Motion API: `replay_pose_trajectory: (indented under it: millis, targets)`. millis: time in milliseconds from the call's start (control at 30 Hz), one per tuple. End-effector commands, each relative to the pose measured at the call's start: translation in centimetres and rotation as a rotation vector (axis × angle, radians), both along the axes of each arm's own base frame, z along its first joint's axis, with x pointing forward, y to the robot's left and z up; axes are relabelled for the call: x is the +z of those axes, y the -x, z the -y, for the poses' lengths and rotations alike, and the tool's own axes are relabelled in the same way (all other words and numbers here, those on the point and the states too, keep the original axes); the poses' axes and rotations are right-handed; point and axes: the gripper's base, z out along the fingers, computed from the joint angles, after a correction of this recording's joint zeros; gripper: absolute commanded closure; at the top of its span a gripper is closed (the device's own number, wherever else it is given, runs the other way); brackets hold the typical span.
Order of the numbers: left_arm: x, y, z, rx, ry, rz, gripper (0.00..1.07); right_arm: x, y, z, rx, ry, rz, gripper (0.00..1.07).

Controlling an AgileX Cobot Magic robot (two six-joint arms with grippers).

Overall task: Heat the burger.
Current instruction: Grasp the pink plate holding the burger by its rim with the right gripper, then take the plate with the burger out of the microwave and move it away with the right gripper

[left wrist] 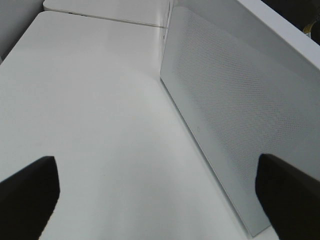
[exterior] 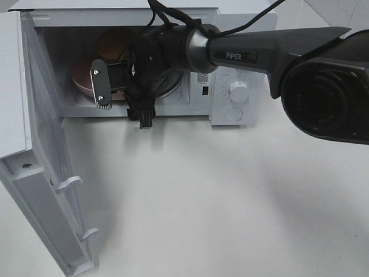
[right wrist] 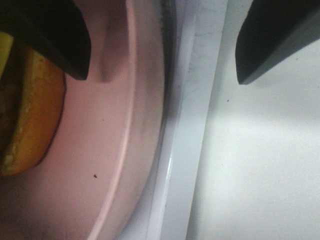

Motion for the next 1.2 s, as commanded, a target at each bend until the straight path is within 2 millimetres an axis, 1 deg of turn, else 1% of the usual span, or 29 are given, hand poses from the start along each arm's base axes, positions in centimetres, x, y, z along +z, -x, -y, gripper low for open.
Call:
replay_pose_trajectory:
  millis: [33, 67, 100, 133, 167, 200, 233, 267, 300, 333, 367, 400, 433, 467, 500, 567, 767, 900, 967, 1067, 1133, 1200]
  targets:
    - [-0.1, 0.0, 0.0, 0.007, -0.001, 0.002, 0.07, 0.3, -0.1, -0.3, -0.014, -0.046, 0.004, 0.37]
    - [-0.1, 0.0, 0.0, 0.007, -0.001, 0.002, 0.07, 0.3, -0.1, -0.3, -0.014, -0.046, 0.004, 0.37]
    - [-0.1, 0.0, 0.0, 0.009, -0.004, 0.002, 0.07, 0.3, -0.1, -0.4, -0.015, -0.054, 0.004, 0.39]
    - [-0.1, 0.0, 0.0, 0.009, -0.004, 0.002, 0.07, 0.3, -0.1, -0.4, -0.015, -0.055, 0.005, 0.48]
    - [-0.1, 0.0, 0.0, 0.009, -0.004, 0.002, 0.07, 0.3, -0.1, -0.4, -0.015, -0.055, 0.005, 0.48]
    - [-0.1, 0.0, 0.0, 0.008, -0.003, 0.001, 0.07, 0.3, -0.1, -0.4, -0.016, -0.051, 0.001, 0.57]
    - [-0.1, 0.0, 0.0, 0.008, -0.003, 0.001, 0.07, 0.3, -0.1, -0.4, -0.016, -0.051, 0.001, 0.57]
    - [-0.1, 0.0, 0.0, 0.008, -0.003, 0.001, 0.07, 0.3, -0.1, -0.3, -0.017, -0.048, -0.002, 0.65]
    - [-0.1, 0.0, 0.0, 0.008, -0.003, 0.001, 0.07, 0.2, 0.0, -0.4, -0.019, -0.050, -0.007, 0.77]
    - [-0.1, 0.0, 0.0, 0.008, -0.003, 0.001, 0.07, 0.2, 0.0, -0.4, -0.019, -0.050, -0.007, 0.77]
    - [-0.1, 0.0, 0.0, 0.008, -0.003, 0.001, 0.07, 0.2, 0.0, -0.3, -0.022, -0.051, -0.010, 0.90]
    - [-0.1, 0.0, 0.0, 0.008, -0.003, 0.001, 0.07, 0.2, 0.0, -0.3, -0.022, -0.050, -0.010, 0.94]
    - [-0.1, 0.0, 0.0, 0.008, -0.003, 0.001, 0.07, 0.2, 0.0, -0.3, -0.022, -0.050, -0.010, 0.94]
    - [-0.1, 0.0, -0.1, 0.010, -0.006, 0.002, 0.07, 0.2, 0.0, -0.3, -0.023, -0.047, -0.014, 1.04]
    - [-0.1, 0.0, -0.1, 0.010, -0.006, 0.002, 0.07, 0.2, 0.0, -0.3, -0.023, -0.047, -0.014, 1.04]
    - [-0.1, 0.0, -0.1, 0.010, -0.006, 0.002, 0.07, 0.1, 0.1, -0.2, -0.026, -0.032, -0.029, 1.07]
    - [-0.1, 0.0, -0.1, 0.010, -0.006, 0.002, 0.07, 0.2, 0.3, 0.0, -0.029, -0.014, -0.047, 1.07]
    - [-0.1, 0.0, -0.1, 0.010, -0.007, 0.002, 0.07, 1.2, 0.5, 0.2, -0.025, -0.003, -0.050, 1.07]
    - [-0.1, 0.0, -0.1, 0.010, -0.007, 0.002, 0.07, 1.3, 0.5, 0.2, -0.024, 0.001, -0.051, 1.07]
    - [-0.1, 0.0, -0.1, 0.010, -0.007, 0.002, 0.07, 2.0, 1.0, -0.2, -0.013, 0.001, -0.046, 1.07]
    - [-0.1, 0.0, -0.1, 0.010, -0.007, 0.002, 0.07, 2.1, 1.0, -0.2, -0.013, 0.000, -0.044, 1.07]
    - [-0.1, 0.0, -0.1, 0.010, -0.007, 0.002, 0.07, 2.8, 1.0, -0.2, -0.012, -0.016, -0.029, 1.07]
